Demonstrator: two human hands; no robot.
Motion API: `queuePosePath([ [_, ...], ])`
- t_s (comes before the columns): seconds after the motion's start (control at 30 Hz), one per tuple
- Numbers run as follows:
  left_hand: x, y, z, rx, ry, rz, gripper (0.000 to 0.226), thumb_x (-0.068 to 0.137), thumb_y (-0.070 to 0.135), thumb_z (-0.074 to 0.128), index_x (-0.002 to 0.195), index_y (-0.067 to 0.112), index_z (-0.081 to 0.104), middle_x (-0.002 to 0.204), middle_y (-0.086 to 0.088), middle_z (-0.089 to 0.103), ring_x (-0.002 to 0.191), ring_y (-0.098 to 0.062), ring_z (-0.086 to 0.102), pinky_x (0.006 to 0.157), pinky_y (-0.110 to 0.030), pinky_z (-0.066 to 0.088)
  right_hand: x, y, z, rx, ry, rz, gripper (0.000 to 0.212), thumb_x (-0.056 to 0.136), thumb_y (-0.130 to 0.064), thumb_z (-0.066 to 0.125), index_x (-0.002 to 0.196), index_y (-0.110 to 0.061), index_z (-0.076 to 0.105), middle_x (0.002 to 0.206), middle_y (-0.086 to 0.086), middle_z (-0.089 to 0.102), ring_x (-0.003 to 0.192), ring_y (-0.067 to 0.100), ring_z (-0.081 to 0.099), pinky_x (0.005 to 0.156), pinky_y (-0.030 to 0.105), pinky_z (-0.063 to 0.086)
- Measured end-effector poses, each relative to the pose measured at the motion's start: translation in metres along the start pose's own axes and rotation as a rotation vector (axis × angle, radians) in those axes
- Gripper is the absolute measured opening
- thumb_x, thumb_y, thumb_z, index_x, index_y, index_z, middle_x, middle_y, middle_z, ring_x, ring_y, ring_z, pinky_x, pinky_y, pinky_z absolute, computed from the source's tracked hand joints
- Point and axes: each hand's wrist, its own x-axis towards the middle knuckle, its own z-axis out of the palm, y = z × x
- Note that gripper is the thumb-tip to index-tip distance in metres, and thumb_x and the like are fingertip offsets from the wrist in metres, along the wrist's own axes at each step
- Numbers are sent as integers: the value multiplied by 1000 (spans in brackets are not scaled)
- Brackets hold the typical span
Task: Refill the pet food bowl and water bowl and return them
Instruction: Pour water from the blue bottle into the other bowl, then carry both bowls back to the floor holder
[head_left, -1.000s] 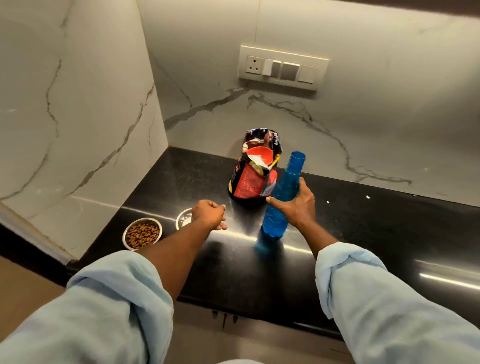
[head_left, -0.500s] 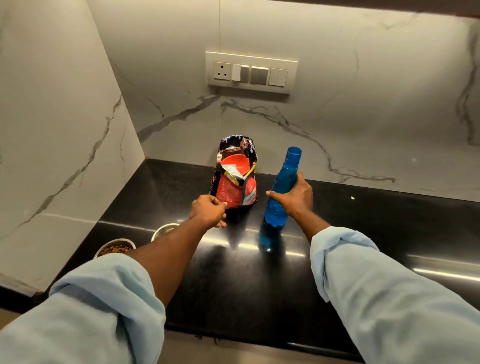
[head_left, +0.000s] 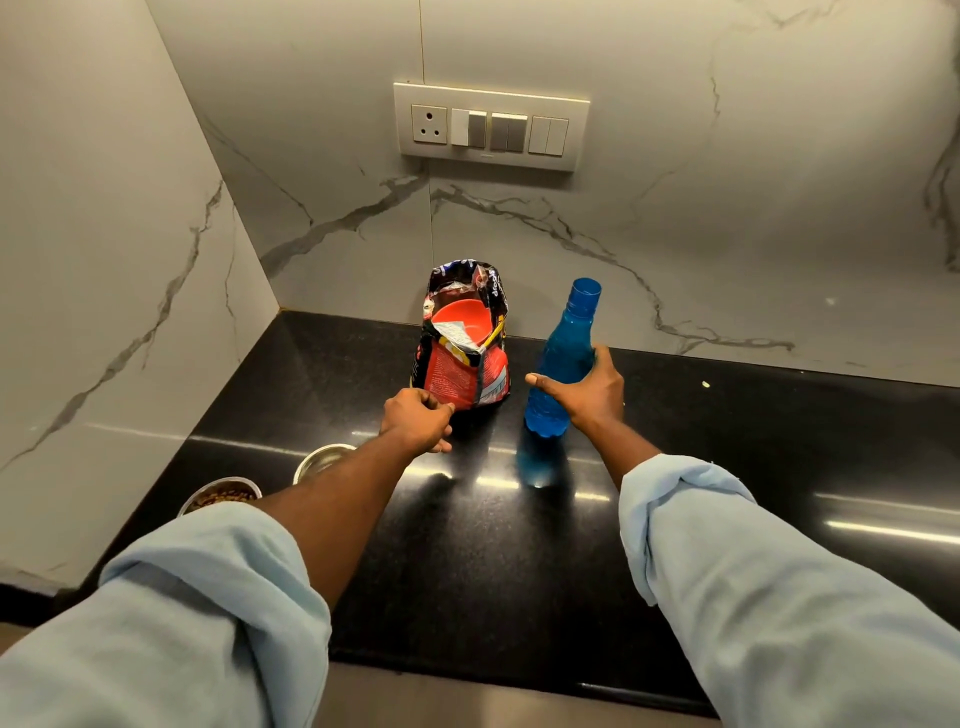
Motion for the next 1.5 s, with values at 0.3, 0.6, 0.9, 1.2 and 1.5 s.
queuePosePath([
  [0.3, -14, -36, -23, -10, 17, -18, 24, 98, 22, 72, 91, 0, 68, 79, -16, 78, 53, -24, 75, 44, -25, 55, -57, 29, 21, -23, 124, 194, 68, 65, -54, 96, 102, -15, 53, 89, -5, 56, 86, 21, 59, 75, 36, 50],
  [0.6, -25, -101, -108, 39, 184, -99, 18, 94, 24, 73, 90, 6, 71, 81, -10, 79, 55, -20, 76, 51, -27, 56, -117, 4, 111, 7, -93, 155, 23, 87, -20, 78, 74, -18, 59, 66, -1, 62, 66, 19, 59, 72, 30, 49],
  [0.9, -47, -167, -197, 255, 462, -291, 26, 91, 38, 71, 103, 15, 74, 117, -16, 73, 110, -37, 70, 94, -41, 56, -143, -24, 204, -34, -448, 170, 14, 83, -36, 71, 87, -22, 68, 73, 3, 77, 64, 24, 77, 75, 44, 66],
  [1.2, -68, -209, -216, 212, 602, -561, 52, 101, 31, 60, 141, 1, 48, 143, -27, 58, 130, -47, 59, 104, -51, 50, -168, -35, 239, -19, -506, 294, 25, 98, -35, 67, 114, -19, 58, 82, 8, 79, 52, 21, 73, 42, 24, 43],
  [1.5, -62, -228, -208, 49, 465, -508, 19, 102, 21, 58, 111, 8, 68, 96, -9, 74, 50, -22, 71, 51, -28, 55, -160, -43, 242, 4, -538, 327, 26, 101, -20, 70, 121, -13, 55, 88, 13, 80, 59, 21, 74, 46, 25, 45],
])
